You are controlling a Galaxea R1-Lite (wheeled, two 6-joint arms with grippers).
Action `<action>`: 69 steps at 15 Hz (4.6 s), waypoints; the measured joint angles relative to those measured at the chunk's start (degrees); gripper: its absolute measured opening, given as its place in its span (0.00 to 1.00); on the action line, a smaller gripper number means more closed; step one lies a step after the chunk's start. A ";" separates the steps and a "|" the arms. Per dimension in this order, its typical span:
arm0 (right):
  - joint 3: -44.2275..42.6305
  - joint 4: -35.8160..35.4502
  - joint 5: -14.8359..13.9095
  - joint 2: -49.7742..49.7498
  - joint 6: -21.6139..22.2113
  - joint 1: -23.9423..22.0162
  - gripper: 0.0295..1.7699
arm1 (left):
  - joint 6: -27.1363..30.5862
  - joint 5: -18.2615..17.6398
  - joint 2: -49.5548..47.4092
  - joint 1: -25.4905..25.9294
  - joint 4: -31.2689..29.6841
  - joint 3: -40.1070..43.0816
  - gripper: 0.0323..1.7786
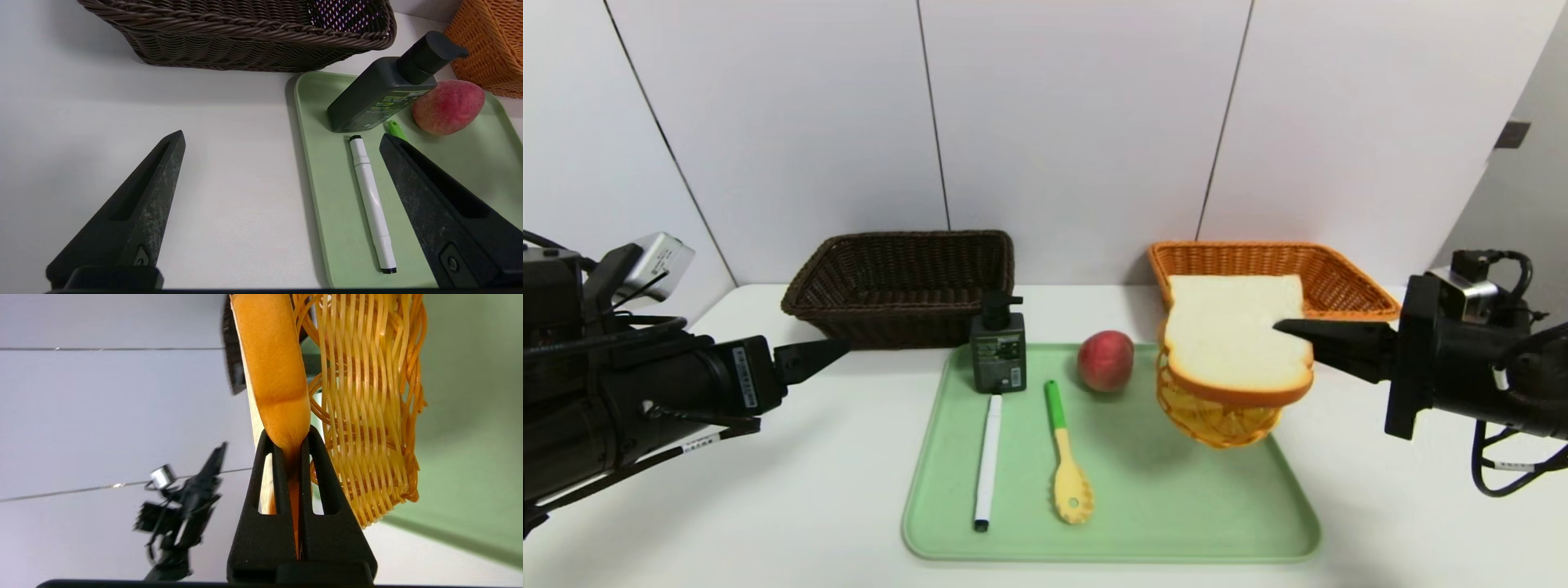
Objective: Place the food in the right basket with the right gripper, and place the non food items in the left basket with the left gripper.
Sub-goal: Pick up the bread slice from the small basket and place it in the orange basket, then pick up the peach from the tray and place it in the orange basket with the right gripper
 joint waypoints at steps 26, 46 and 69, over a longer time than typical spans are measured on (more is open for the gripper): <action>-15.82 0.00 -0.04 3.69 9.59 -4.41 0.04 | -0.28 -0.09 -0.74 -0.05 0.09 1.33 0.95; -37.94 -2.05 -8.96 33.77 20.19 -13.31 0.04 | -0.24 -0.30 -1.71 -0.05 -0.06 3.64 0.95; -32.20 2.58 -8.28 22.31 18.70 -13.47 0.85 | 0.13 -0.02 -1.82 -0.05 1.18 -0.24 0.95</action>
